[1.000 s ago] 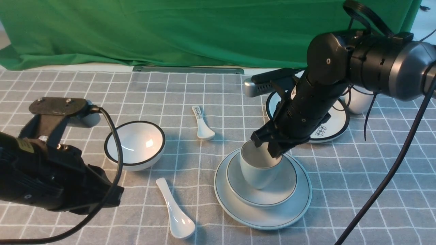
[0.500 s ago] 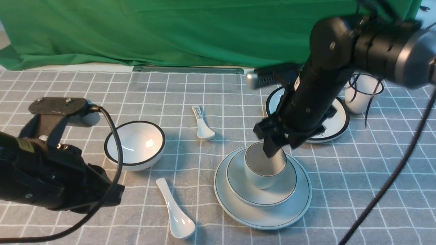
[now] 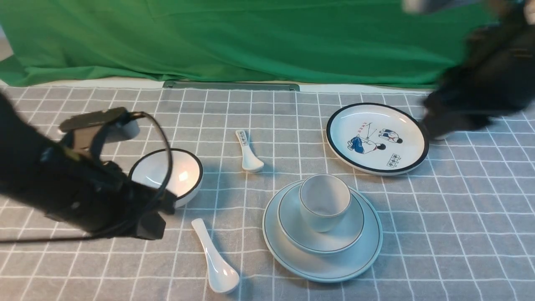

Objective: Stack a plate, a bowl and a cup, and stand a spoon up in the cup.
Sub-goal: Use the left arm to grab a blue soup spoon

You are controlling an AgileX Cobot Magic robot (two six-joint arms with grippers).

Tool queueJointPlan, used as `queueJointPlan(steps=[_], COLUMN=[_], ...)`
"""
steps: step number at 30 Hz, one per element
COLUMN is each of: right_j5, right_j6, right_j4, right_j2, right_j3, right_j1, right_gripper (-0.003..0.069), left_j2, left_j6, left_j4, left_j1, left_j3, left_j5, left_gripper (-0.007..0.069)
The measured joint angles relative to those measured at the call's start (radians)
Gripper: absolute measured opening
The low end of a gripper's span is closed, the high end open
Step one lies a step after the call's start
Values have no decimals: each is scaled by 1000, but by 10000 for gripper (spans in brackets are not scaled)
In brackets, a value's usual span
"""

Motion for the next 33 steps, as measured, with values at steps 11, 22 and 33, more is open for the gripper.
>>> queueJointPlan(steps=[11,22,33], right_j5=[-121,-119,-116], right_j6=[154,181,169], right_j4=[-2,-2,-2], right_j2=[-474,-547,-548], right_j3=[396,468,468], right_j1=[-1,-1,-1], right_gripper=[24,25,35], left_j2=[273,383,526], left_j6=[-366,-491,-598], left_j4=[277,277,261], left_j1=[-217,-217,-193], left_j3=[-138,-256,-257], left_j5=[6,-29,-75], left_gripper=[6,195,564])
